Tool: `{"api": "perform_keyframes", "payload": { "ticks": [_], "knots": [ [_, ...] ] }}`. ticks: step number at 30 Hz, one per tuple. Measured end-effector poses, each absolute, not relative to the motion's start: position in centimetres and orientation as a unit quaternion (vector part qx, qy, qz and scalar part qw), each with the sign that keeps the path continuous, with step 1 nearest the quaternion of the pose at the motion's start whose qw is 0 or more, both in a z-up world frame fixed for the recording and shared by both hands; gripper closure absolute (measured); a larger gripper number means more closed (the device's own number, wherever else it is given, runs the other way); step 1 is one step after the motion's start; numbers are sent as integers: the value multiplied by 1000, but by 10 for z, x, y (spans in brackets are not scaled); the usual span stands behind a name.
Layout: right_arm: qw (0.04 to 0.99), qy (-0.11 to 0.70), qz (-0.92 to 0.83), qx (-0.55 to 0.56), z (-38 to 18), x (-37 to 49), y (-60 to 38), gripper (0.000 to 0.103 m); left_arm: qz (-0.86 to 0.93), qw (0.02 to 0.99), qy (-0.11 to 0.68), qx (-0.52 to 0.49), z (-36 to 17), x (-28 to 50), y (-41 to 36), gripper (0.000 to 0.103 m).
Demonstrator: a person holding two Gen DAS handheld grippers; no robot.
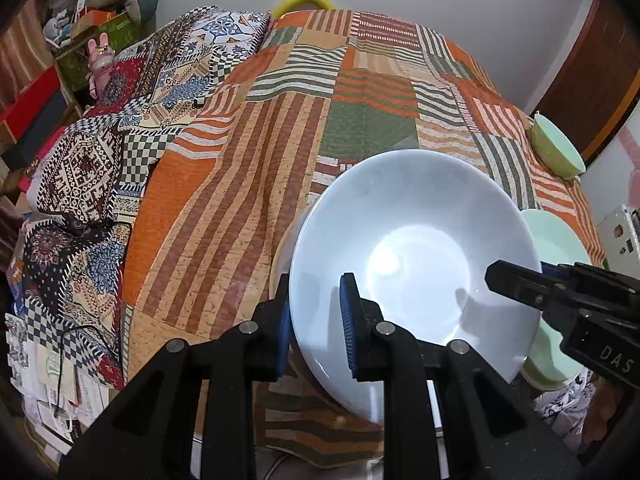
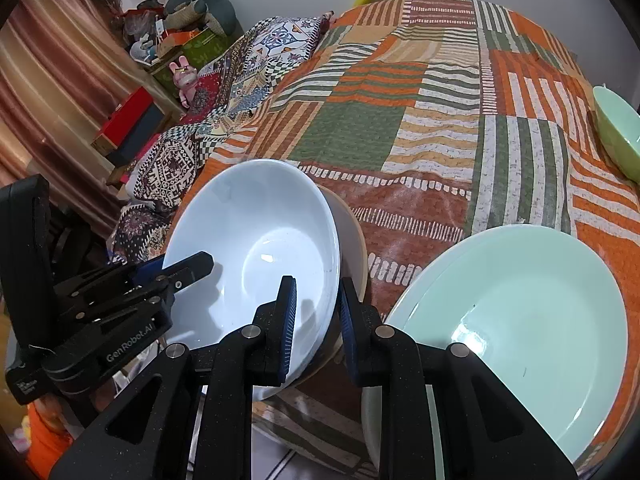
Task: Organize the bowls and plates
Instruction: 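Lower the white dotted bowl into the pink bowl and open both grippers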
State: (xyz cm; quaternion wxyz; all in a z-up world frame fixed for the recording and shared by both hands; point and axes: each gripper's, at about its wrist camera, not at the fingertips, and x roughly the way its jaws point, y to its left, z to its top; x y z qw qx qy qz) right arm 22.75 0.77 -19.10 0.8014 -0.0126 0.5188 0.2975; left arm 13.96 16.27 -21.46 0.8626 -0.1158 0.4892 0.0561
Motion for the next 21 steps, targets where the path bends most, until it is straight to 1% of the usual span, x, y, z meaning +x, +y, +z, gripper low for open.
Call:
{"api": "perform_keyframes", "payload": {
  "ticks": [6, 11, 15, 21],
  "knots": [
    [800, 520, 299, -17, -191, 226, 8, 81, 54, 862, 491, -118, -214, 140, 163, 82],
    [800, 520, 298, -25, -190, 225, 10, 81, 64, 863, 491, -100, -213, 140, 159, 82],
    [825, 484, 285, -55, -178, 220, 11, 81, 86, 874, 475, -58, -204, 137, 151, 82],
    [827, 479, 289, -49, -172, 222, 6, 81, 77, 875, 475, -55, -201, 135, 147, 81]
  ]
}}
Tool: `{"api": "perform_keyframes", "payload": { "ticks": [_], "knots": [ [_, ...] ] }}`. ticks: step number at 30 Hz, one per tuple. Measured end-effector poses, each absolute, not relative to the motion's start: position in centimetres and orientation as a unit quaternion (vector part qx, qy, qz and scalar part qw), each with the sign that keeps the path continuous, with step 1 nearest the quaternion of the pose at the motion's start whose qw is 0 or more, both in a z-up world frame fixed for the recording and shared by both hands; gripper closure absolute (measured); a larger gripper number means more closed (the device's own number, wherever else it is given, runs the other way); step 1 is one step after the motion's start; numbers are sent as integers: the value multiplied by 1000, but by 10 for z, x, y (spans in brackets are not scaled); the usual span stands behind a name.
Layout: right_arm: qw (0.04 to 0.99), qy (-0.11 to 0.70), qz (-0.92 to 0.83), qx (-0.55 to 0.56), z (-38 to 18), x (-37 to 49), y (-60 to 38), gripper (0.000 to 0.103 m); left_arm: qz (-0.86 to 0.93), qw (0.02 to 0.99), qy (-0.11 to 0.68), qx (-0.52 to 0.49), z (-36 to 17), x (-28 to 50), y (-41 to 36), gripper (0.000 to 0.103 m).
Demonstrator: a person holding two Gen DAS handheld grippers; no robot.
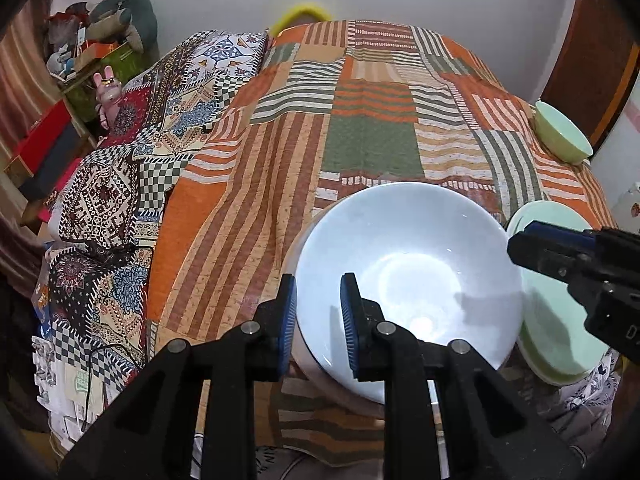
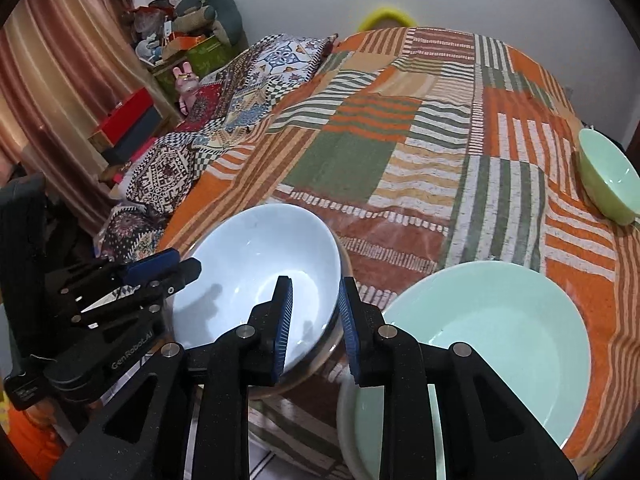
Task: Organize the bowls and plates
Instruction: 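Lower the white dotted bowl into the pink bowl and open both grippers, then move both grippers to the small mint-green bowl and close on its rim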
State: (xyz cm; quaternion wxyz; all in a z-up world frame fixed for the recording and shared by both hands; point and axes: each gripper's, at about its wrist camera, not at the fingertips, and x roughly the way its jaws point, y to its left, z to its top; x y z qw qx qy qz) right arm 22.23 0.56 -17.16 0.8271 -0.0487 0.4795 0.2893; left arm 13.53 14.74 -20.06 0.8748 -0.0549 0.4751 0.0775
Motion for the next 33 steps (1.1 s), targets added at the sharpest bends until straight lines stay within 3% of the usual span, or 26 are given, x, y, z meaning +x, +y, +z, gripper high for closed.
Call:
{"api": "perform_keyframes", "payload": {
  "ticks": [8, 10, 15, 26, 28, 30, 33],
  "knots": [
    [825, 485, 287, -27, -167, 223, -7, 81, 69, 881, 464, -58, -183, 135, 139, 80],
    [829, 479, 286, -22, -161, 224, -13, 81, 60, 886, 455, -58, -172, 136, 134, 77],
    [844, 460, 276, -5, -143, 227, -37, 76, 44, 905, 418, -56, -141, 139, 116, 54],
    [890, 400, 213, 41, -96, 243, -127, 73, -12, 936, 350, -40, -82, 170, 53, 41],
    [899, 389, 194, 47, -88, 247, -148, 72, -22, 938, 342, -41, -75, 181, 40, 39],
    [907, 379, 175, 53, -82, 252, -165, 59, -27, 940, 338, -39, -71, 189, 32, 37],
    [918, 365, 148, 58, -76, 257, -188, 56, -39, 941, 335, -36, -65, 205, 15, 32]
  ]
}}
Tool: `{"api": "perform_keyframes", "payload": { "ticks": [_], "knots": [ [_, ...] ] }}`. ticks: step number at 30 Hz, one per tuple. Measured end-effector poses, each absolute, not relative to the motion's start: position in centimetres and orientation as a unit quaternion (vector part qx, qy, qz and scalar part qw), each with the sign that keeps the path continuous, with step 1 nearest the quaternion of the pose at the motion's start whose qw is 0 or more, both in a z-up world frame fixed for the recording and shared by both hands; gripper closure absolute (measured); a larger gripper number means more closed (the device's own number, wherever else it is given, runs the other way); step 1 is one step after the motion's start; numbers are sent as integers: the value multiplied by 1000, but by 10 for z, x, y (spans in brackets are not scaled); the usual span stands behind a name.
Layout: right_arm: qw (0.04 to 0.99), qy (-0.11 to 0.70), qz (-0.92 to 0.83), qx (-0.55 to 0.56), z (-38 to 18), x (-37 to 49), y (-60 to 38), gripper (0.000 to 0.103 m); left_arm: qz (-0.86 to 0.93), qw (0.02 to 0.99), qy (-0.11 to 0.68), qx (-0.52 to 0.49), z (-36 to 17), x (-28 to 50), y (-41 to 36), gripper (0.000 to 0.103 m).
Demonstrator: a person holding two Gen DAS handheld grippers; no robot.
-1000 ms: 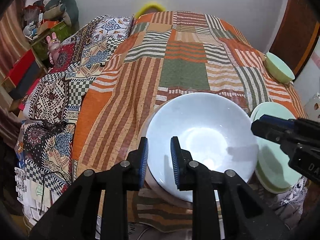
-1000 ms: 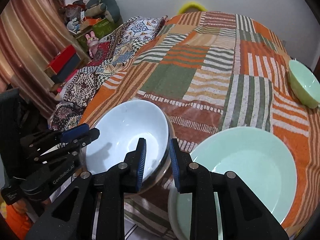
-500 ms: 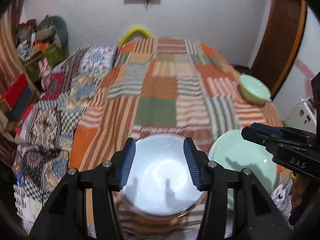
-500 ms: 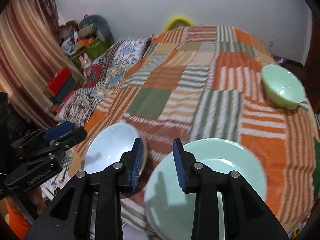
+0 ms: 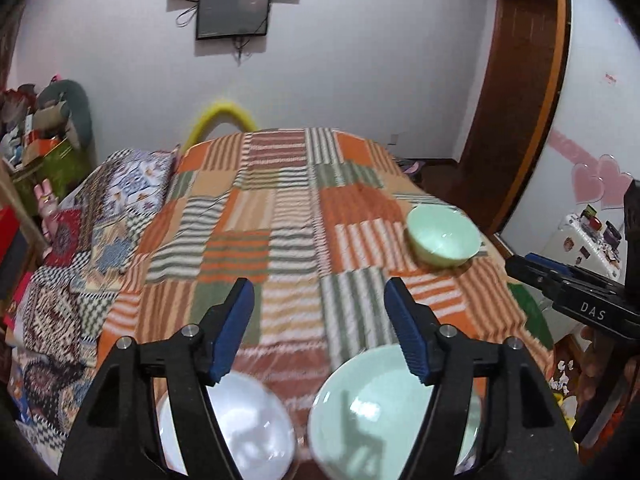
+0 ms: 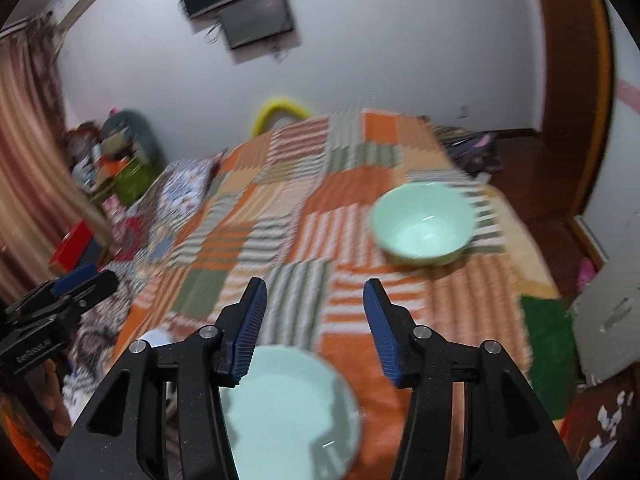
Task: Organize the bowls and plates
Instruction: 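Move both grippers to the small mint-green bowl and close on its rim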
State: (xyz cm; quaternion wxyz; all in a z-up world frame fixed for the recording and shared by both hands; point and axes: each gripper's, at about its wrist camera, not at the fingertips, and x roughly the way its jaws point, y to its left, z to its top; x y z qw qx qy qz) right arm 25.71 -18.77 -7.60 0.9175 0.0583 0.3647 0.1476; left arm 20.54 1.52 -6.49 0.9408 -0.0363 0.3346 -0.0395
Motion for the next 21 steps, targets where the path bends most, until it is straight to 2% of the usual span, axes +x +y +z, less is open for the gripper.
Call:
{"api": "perform_keyframes", "payload": {
  "ticks": [1, 3, 5, 21],
  "knots": [
    [919, 364, 137, 61, -75, 261, -197, 56, -43, 940, 335, -37, -64, 213, 9, 30],
    [920, 365, 120, 70, -76, 268, -215, 56, -43, 941, 335, -38, -63, 225, 2, 19],
    [920, 368, 107, 78, -79, 274, -230, 56, -42, 942, 332, -39, -64, 240, -8, 16],
    [907, 411, 38, 84, -127, 363, -284, 56, -76, 926, 369, -4, -110, 320, -63, 15]
  ]
}}
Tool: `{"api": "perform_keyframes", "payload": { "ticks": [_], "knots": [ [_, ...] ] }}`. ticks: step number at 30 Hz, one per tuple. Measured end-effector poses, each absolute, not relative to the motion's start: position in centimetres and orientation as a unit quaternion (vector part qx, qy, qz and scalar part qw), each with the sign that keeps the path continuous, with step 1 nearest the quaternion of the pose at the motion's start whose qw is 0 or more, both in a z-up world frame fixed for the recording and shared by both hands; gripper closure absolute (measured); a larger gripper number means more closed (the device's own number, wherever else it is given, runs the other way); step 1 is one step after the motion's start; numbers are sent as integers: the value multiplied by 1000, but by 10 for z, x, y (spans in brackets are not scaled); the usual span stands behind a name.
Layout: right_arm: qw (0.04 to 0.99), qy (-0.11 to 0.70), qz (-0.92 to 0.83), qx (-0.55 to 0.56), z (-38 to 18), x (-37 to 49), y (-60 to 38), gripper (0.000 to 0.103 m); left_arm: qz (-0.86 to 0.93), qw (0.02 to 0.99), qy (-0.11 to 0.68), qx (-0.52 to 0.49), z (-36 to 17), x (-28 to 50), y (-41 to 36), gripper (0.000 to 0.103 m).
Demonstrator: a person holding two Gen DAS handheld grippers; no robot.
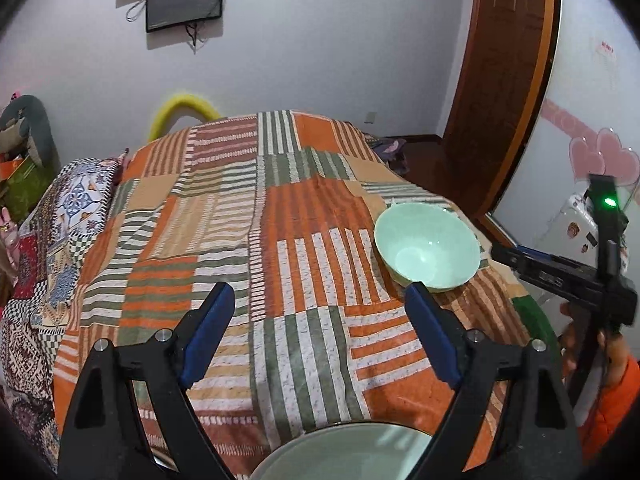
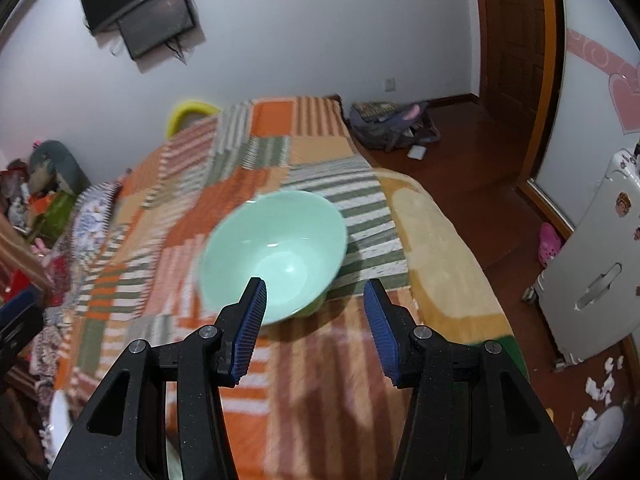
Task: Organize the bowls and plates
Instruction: 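Move both grippers to the small mint-green bowl and close on its rim, then lift the mint-green bowl with both grippers and carry it over the white bowl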
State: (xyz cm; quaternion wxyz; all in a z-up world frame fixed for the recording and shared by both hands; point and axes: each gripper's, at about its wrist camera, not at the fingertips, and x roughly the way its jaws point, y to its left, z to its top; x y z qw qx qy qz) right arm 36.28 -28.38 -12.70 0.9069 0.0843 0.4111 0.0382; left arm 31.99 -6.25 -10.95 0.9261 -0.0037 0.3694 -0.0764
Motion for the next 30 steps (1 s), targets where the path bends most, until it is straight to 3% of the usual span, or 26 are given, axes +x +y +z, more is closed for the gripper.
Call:
{"api": "perform_keyframes", "payload": {
  "ticks": [9, 12, 14, 30],
  "knots": [
    [881, 457, 42, 115, -163, 411, -295, 68, -77, 912, 404, 10, -144, 349, -63, 15],
    [872, 472, 51, 118, -172, 423, -294, 83, -77, 909, 409, 4, -149, 356, -64, 15],
    [868, 479, 57, 118, -177, 425, -292, 87, -78, 908, 411, 2, -151, 358, -65, 15],
    [859, 487, 133, 85, -178, 386, -268, 88, -90, 893, 442, -5, -178, 385, -85, 17]
  ]
}}
